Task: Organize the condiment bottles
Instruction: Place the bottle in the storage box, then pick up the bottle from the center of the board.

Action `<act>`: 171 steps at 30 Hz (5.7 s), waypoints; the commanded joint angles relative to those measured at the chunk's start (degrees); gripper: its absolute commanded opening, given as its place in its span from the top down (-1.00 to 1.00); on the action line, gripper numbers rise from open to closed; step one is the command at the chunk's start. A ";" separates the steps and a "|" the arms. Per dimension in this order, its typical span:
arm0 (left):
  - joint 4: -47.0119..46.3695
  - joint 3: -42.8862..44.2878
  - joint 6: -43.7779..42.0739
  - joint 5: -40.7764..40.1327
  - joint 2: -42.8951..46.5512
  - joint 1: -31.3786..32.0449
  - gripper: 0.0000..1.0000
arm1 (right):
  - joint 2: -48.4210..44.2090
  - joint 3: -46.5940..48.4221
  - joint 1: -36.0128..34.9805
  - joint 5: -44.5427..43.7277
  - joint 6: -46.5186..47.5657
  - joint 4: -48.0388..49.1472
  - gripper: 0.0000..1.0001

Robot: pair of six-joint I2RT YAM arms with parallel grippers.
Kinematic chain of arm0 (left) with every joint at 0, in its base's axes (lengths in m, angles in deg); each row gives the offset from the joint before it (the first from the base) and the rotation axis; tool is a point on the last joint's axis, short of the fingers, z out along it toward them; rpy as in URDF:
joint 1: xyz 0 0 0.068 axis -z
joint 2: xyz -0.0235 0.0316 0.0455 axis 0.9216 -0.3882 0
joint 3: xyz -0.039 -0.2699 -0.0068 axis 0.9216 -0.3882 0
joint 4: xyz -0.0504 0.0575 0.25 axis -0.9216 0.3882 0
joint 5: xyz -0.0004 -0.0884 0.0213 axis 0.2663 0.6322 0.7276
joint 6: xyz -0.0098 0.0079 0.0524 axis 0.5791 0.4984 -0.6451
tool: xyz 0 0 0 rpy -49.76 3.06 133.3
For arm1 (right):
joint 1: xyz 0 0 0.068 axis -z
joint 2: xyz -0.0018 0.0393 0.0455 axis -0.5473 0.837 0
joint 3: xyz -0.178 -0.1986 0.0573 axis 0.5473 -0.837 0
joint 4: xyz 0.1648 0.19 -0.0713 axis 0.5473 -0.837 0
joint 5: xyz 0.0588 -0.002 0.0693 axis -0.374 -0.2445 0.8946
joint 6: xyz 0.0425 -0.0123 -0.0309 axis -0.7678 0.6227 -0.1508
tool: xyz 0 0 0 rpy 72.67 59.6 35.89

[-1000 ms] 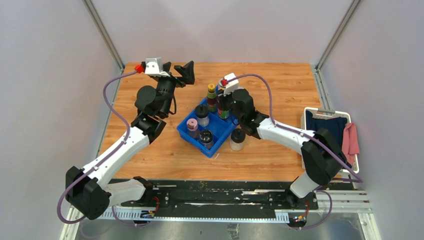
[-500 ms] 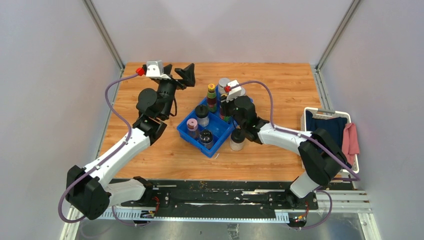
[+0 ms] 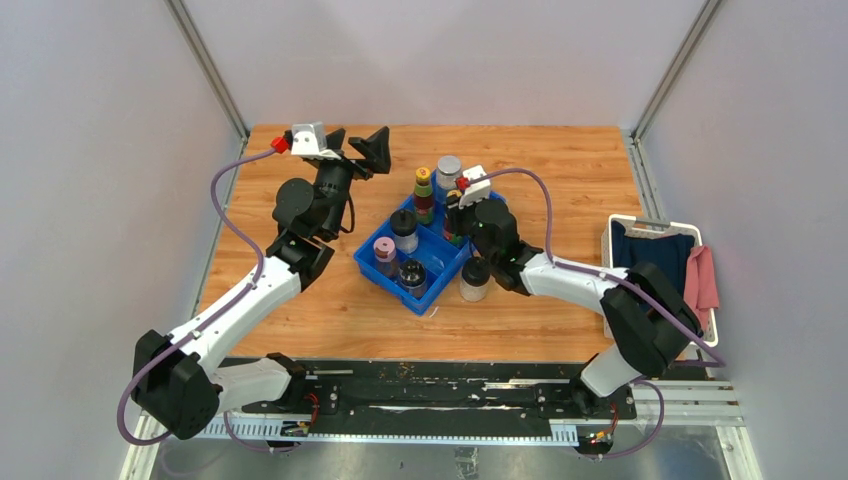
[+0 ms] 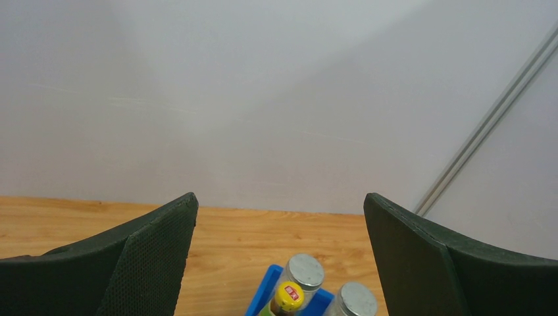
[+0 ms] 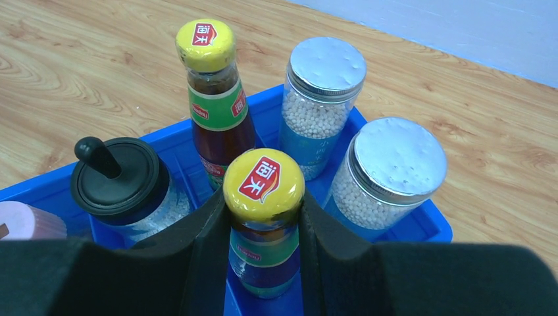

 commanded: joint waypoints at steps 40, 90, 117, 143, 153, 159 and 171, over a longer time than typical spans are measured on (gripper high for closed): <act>3.41 -2.74 3.60 2.59 2.20 -0.22 -1.00 | -30.87 -0.47 -3.13 -3.86 -0.89 -21.85 -0.57; 4.48 -5.98 5.45 4.38 3.40 -0.22 -1.00 | -25.76 3.33 -14.21 -13.07 -17.67 -55.79 -0.96; 4.42 -6.24 6.19 4.76 2.01 -0.22 -1.00 | -17.20 3.68 -7.30 -7.79 -24.19 -57.40 -0.99; 4.35 -6.63 6.27 4.55 1.23 -0.22 -1.00 | -13.19 3.25 -5.57 -3.95 -24.84 -55.95 -0.92; 4.37 -6.68 6.22 4.47 1.08 -0.22 -1.00 | -12.96 2.85 -5.07 -3.13 -24.89 -55.75 -0.52; 4.33 -6.51 6.24 4.55 1.13 -0.22 -1.00 | -12.91 2.50 -4.80 -2.62 -24.91 -55.75 -0.25; 4.39 -6.08 6.22 4.29 0.94 -0.22 -1.00 | -15.56 4.57 -4.71 -1.35 -22.70 -56.60 1.00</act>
